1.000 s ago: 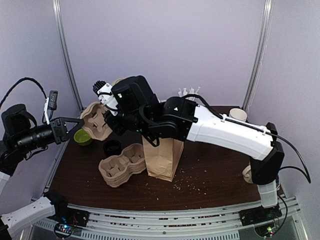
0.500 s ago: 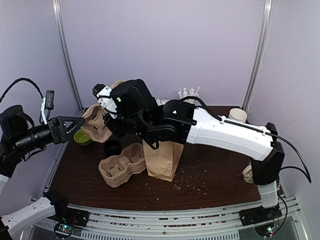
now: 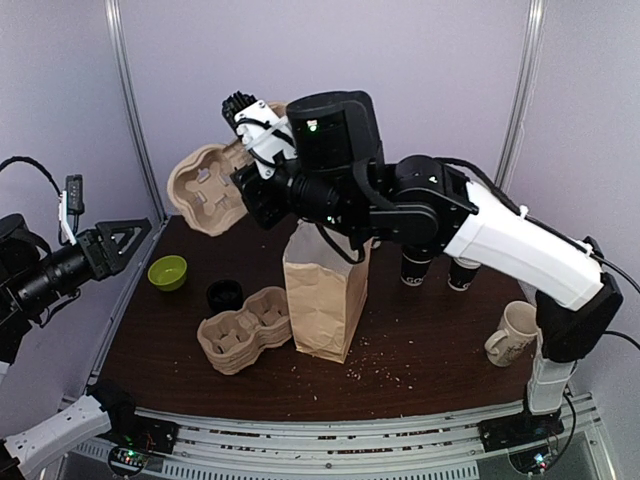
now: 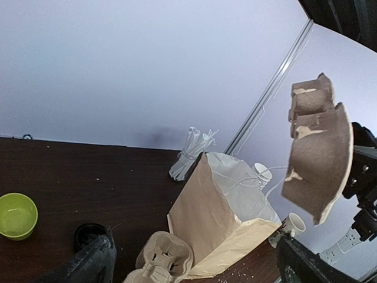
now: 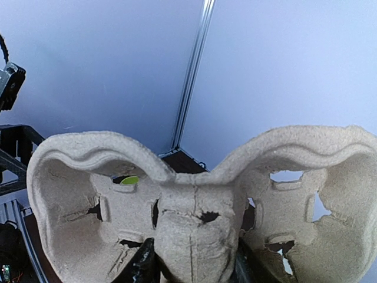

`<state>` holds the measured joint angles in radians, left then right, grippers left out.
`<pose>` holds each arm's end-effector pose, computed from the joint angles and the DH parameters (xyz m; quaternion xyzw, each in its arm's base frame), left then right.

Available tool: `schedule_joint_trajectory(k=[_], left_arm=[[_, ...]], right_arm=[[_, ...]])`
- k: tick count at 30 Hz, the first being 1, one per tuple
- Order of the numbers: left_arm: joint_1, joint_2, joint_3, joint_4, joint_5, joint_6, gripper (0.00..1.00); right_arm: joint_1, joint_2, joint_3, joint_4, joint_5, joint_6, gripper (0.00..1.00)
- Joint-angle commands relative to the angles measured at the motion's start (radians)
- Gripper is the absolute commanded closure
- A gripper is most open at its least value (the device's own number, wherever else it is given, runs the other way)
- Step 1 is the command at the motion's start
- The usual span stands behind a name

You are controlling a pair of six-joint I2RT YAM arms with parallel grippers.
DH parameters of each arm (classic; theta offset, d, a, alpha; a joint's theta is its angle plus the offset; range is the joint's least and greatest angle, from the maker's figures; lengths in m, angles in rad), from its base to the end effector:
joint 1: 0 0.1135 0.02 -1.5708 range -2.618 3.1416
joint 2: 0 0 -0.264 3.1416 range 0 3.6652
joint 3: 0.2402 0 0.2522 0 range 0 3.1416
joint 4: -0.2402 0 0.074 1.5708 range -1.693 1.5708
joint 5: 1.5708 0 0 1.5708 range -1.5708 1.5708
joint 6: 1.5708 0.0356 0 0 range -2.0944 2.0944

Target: Pack the takeout coffee

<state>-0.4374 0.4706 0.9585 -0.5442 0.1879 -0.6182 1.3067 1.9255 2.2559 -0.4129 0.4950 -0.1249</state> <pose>0.0712 -0.0407 0.3949 -0.0011 0.7264 -0.4033 0.5565 0.1283 0.4096 0.4886 -0.3428 0.6471 0.2162 0.6458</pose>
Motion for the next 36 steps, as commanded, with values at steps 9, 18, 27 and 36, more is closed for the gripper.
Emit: schedule_joint_trajectory(k=[9, 18, 27, 36], left_arm=[[0.004, 0.283, -0.028, 0.303, 0.144, 0.089, 0.02], [-0.224, 0.649, 0.227, 0.273, 0.036, 0.359, 0.02], [-0.233, 0.900, 0.450, 0.166, 0.152, 0.732, 0.07], [-0.320, 0.975, 0.475, 0.197, 0.123, 0.932, 0.11]], right_arm=[[-0.046, -0.338, -0.287, -0.104, 0.201, 0.052, 0.61], [-0.197, -0.518, -0.467, -0.186, 0.160, 0.150, 0.61], [-0.297, -0.530, -0.440, -0.253, 0.094, 0.132, 0.61], [-0.321, -0.491, -0.368, -0.278, 0.072, 0.107, 0.61]])
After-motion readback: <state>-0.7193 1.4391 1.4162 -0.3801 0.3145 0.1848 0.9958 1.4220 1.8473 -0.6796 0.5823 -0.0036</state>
